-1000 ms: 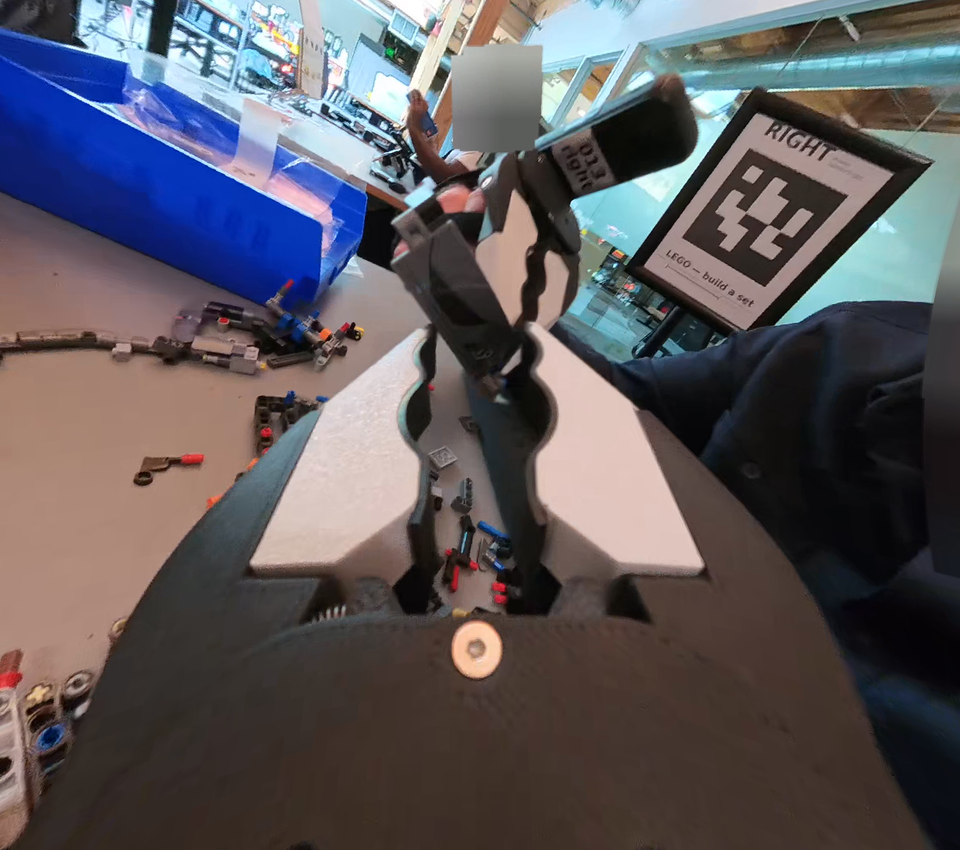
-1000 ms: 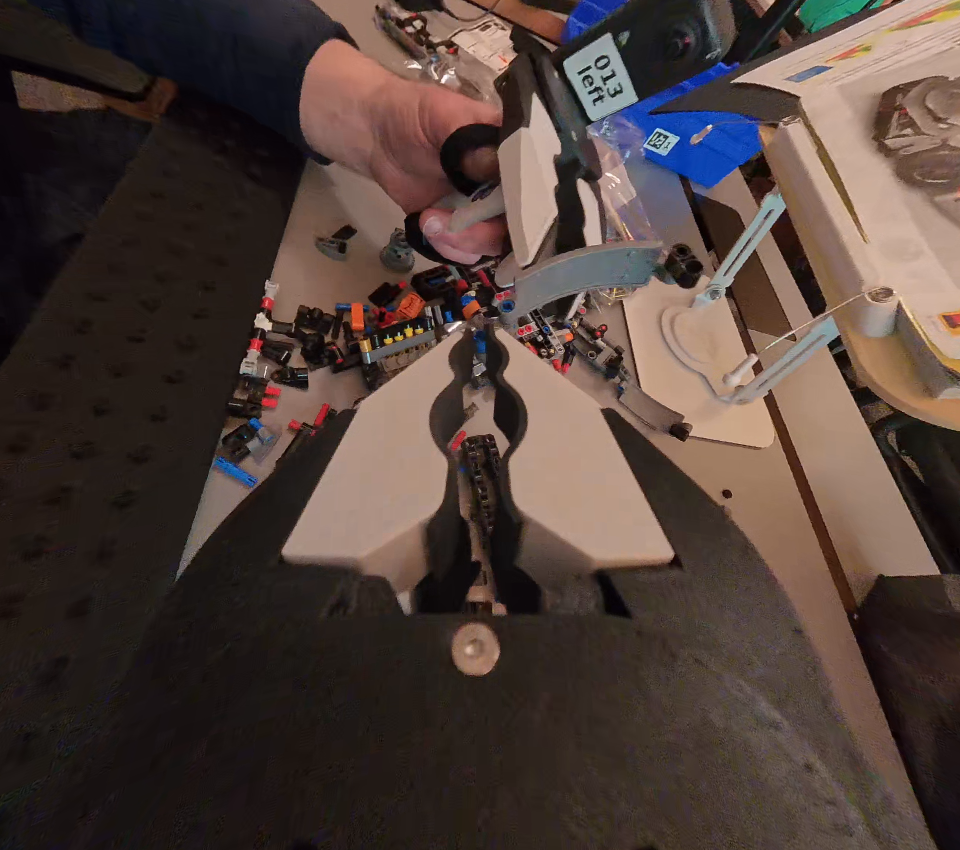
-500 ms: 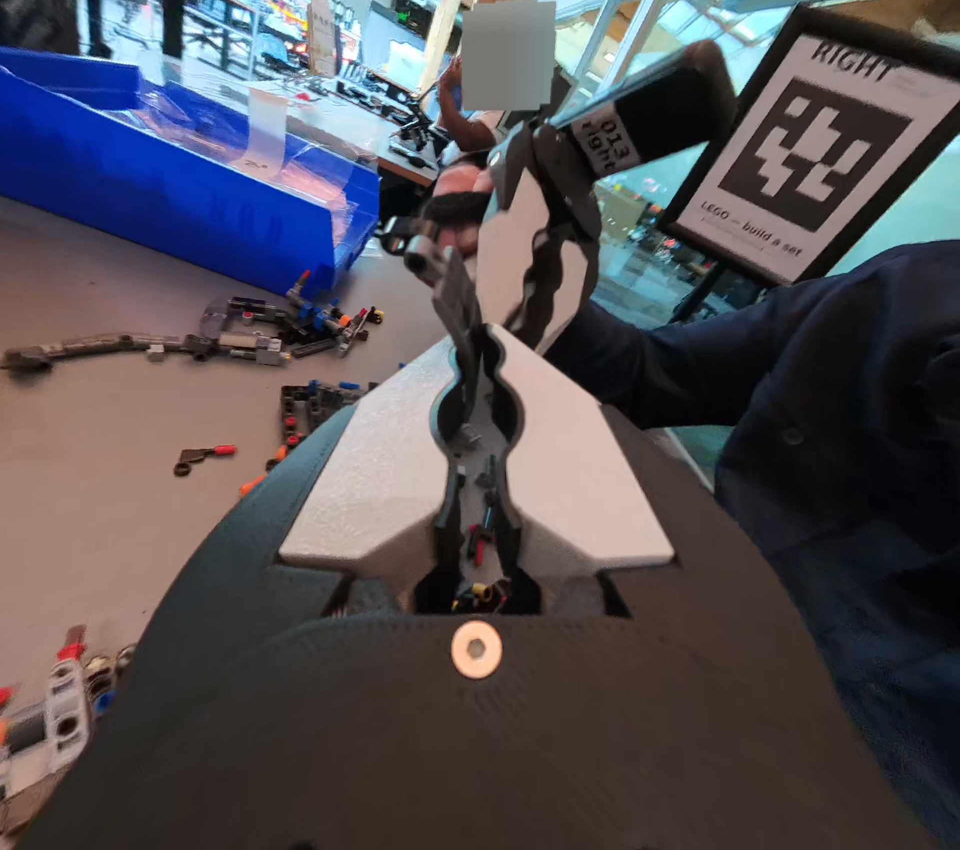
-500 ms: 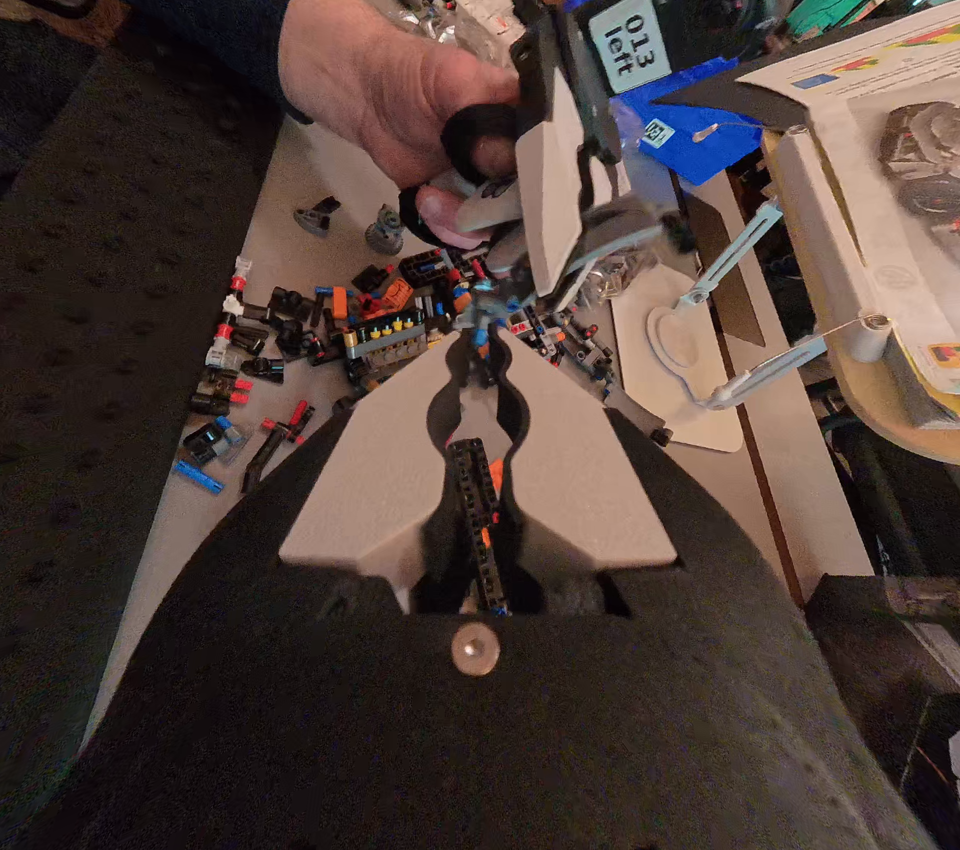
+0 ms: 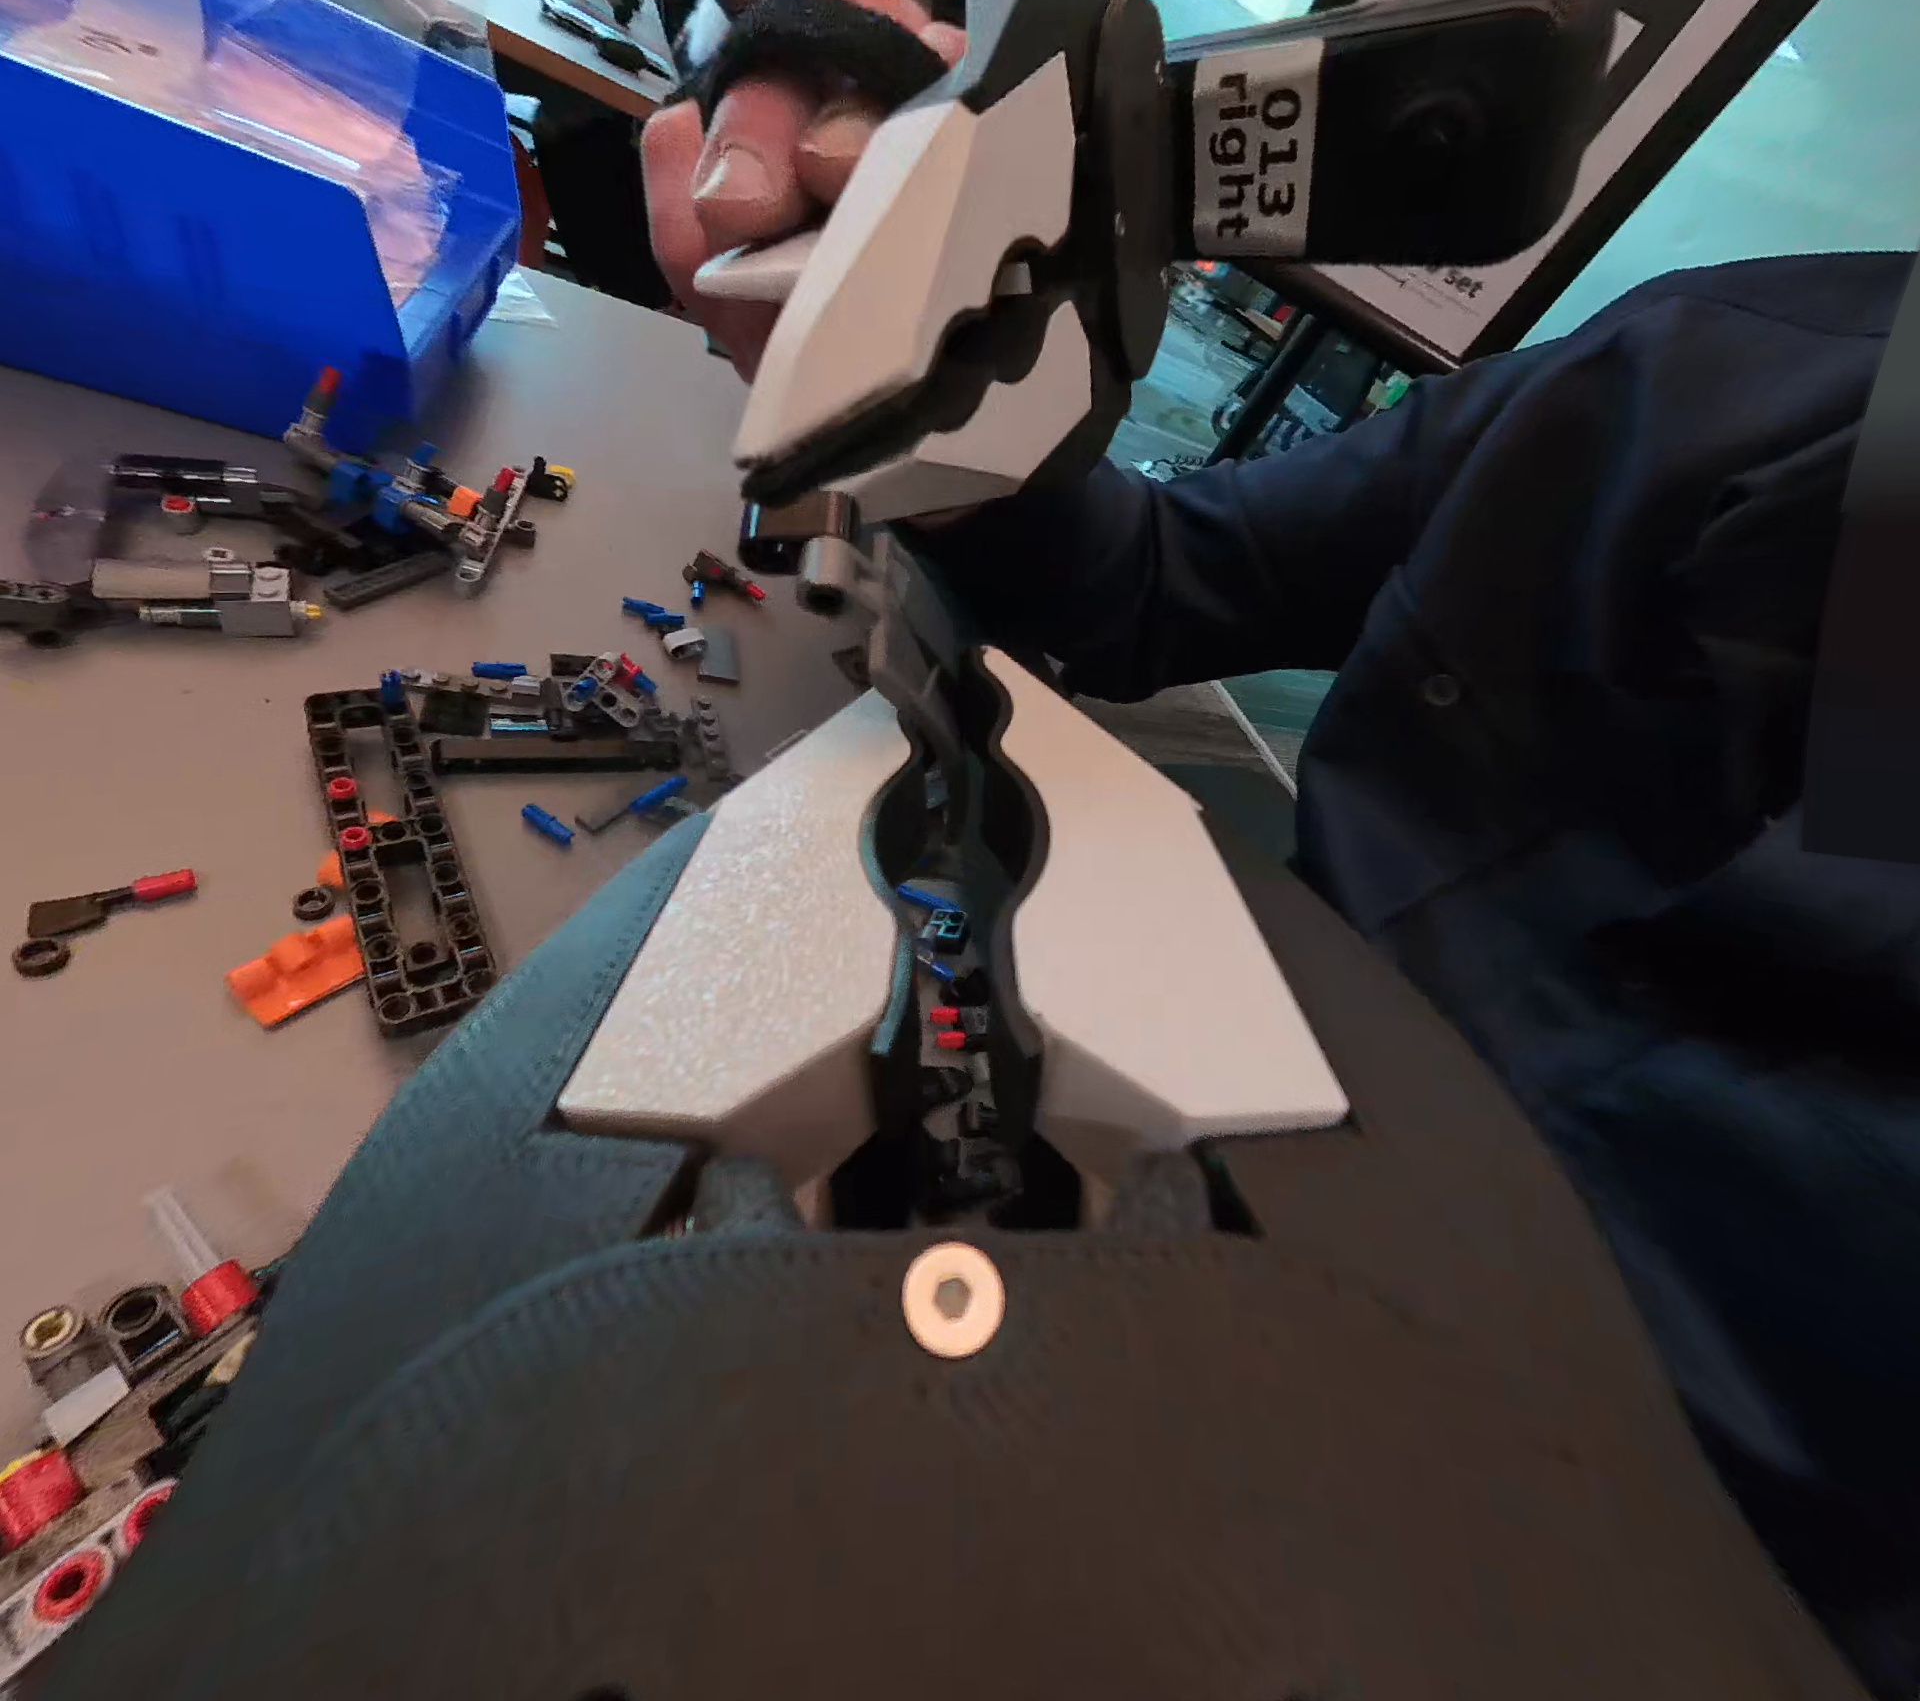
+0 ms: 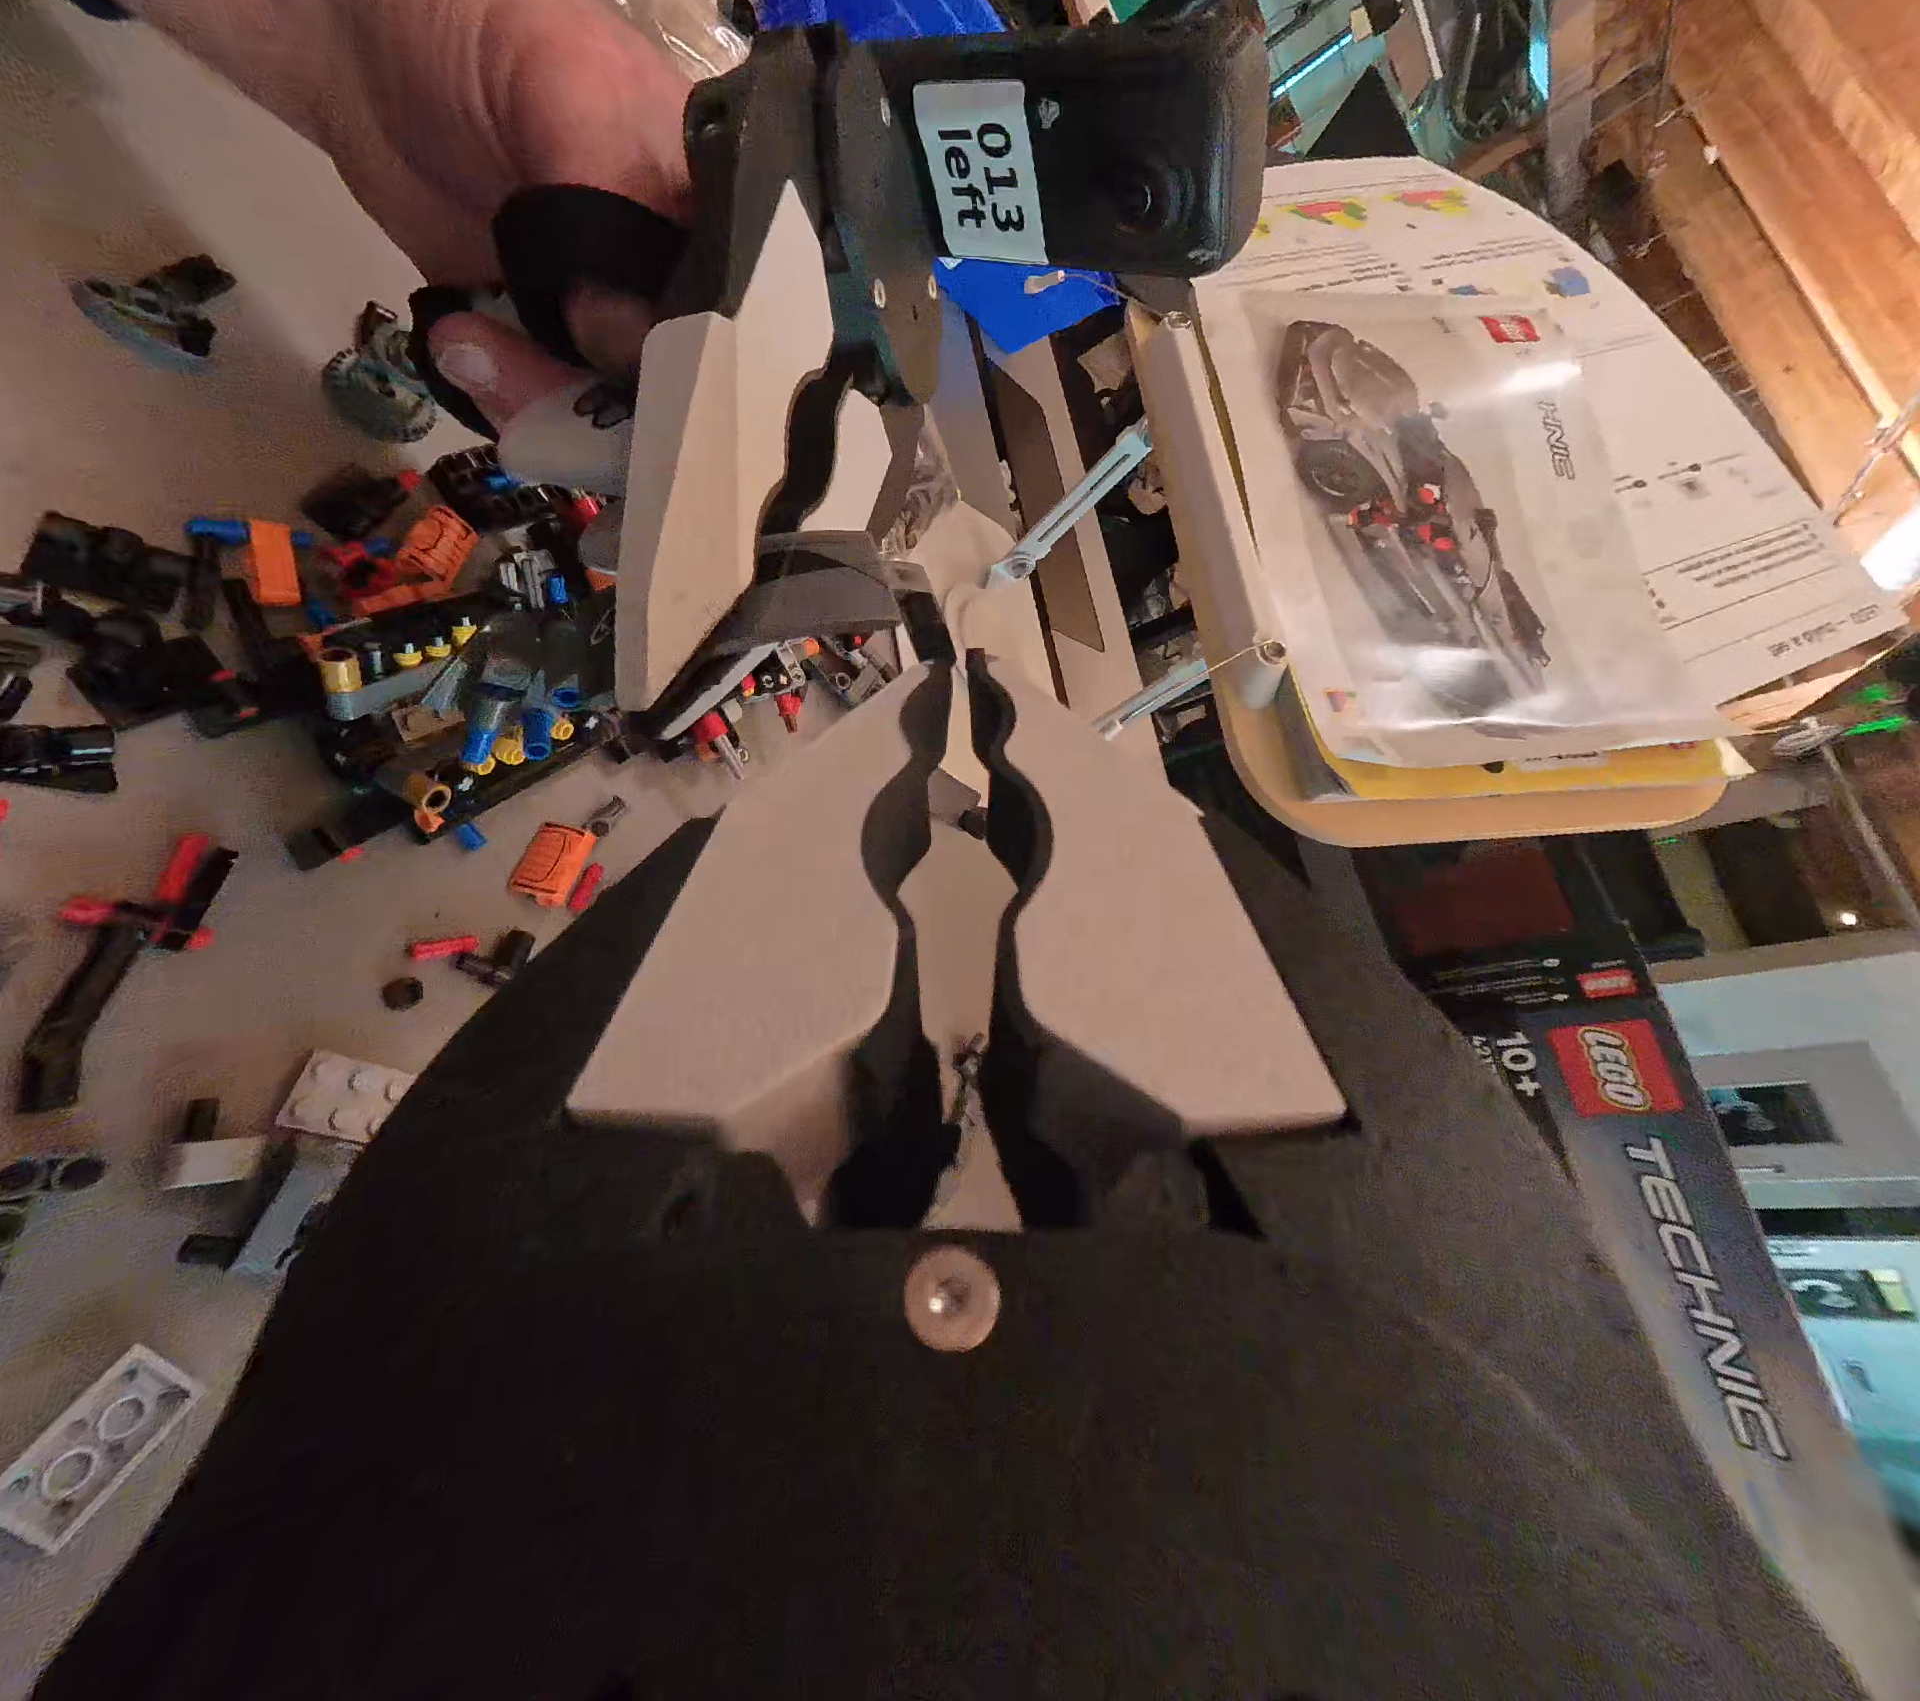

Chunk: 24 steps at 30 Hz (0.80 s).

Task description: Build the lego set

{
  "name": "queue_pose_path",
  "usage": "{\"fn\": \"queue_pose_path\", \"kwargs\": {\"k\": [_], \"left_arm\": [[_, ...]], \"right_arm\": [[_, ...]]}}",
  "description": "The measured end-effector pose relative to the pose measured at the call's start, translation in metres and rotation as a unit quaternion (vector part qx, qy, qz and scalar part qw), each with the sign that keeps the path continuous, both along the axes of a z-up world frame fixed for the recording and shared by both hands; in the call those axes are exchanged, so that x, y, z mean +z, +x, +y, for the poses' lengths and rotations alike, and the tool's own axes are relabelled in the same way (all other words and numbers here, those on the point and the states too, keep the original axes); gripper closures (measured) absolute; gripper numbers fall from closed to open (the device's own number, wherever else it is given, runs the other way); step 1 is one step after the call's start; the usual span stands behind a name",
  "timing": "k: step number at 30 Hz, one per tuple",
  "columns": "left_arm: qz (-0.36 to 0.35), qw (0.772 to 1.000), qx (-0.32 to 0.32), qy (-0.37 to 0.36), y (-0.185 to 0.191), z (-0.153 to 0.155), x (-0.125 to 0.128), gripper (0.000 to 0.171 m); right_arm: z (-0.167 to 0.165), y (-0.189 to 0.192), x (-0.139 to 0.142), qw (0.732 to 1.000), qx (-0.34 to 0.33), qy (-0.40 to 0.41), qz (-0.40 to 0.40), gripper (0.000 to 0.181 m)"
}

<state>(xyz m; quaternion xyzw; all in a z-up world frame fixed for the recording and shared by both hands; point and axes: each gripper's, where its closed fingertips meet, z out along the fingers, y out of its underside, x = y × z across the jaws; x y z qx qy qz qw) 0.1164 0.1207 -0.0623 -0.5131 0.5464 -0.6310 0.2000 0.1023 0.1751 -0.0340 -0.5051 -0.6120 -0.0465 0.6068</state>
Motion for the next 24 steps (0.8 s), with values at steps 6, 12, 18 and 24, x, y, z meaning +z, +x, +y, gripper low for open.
{"fn": "queue_pose_path", "kwargs": {"k": [6,12,18,24], "left_arm": [[-0.001,0.999,-0.032,-0.039,-0.003,-0.006,0.002,0.171],[0.016,0.997,-0.054,-0.046,-0.002,-0.014,-0.004,0.171],[-0.027,0.997,-0.038,-0.067,-0.003,-0.006,0.010,0.168],[-0.026,0.999,-0.010,-0.044,-0.002,-0.002,0.009,0.171]], "right_arm": [[-0.012,-0.002,-0.008,0.999,0.022,-0.019,-0.028,0.166],[-0.012,-0.008,-0.014,0.998,0.012,0.008,-0.055,0.175],[-0.010,-0.005,-0.011,0.999,0.007,-0.007,-0.042,0.176],[-0.013,-0.007,-0.008,0.999,0.004,0.015,-0.046,0.176]]}}
